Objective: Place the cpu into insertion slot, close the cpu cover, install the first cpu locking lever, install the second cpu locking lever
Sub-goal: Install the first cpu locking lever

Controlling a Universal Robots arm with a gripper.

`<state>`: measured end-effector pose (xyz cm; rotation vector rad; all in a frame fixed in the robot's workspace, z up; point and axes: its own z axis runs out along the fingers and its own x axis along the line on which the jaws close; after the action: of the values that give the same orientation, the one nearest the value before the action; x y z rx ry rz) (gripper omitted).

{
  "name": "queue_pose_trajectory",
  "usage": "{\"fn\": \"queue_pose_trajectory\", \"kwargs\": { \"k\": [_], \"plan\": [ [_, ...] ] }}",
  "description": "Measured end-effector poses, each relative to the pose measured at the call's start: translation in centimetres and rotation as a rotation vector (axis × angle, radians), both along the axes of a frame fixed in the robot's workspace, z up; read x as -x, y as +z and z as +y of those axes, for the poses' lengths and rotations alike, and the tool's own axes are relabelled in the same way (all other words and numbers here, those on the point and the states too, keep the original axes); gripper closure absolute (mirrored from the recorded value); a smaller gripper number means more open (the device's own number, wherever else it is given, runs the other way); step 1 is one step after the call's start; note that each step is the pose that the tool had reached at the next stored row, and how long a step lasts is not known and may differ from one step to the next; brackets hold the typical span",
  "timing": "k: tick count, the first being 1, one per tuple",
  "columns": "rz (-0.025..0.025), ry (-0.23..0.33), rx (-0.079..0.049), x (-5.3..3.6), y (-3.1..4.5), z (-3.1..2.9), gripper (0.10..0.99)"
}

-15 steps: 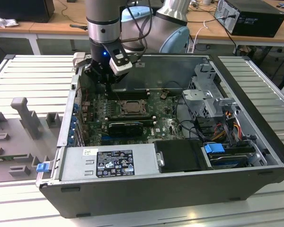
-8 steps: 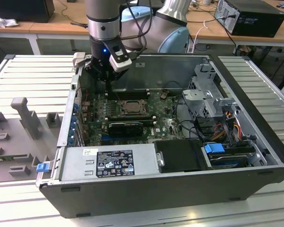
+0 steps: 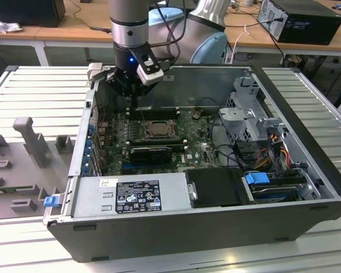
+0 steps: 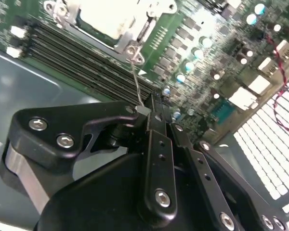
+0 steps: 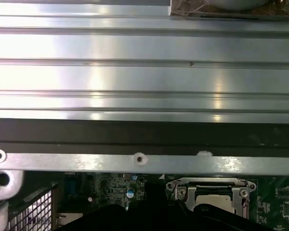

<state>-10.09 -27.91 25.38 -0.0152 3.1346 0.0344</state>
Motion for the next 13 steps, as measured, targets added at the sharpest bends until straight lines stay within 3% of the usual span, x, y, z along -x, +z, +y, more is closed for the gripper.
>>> {"fn": "queue_pose_trajectory", "kwargs": {
  "k": [4,6,7,8,11,13],
  "plan": [
    [0.0000,0.000,0.000,-2.48,-0.06,0.00,0.980],
    [-0.0001,0.000,0.000,-4.25,-0.19,0.00,0.980],
    [0.0000,0.000,-0.001,-4.61,-0.20,0.00,0.980],
    [0.0000,0.000,-0.005,-4.82,-0.20,-0.04,0.980],
    [0.0000,0.000,-0.052,-4.92,-0.24,-0.19,0.980],
    [-0.0003,0.001,-0.059,-4.93,-0.48,-0.34,0.980]
  ]
}}
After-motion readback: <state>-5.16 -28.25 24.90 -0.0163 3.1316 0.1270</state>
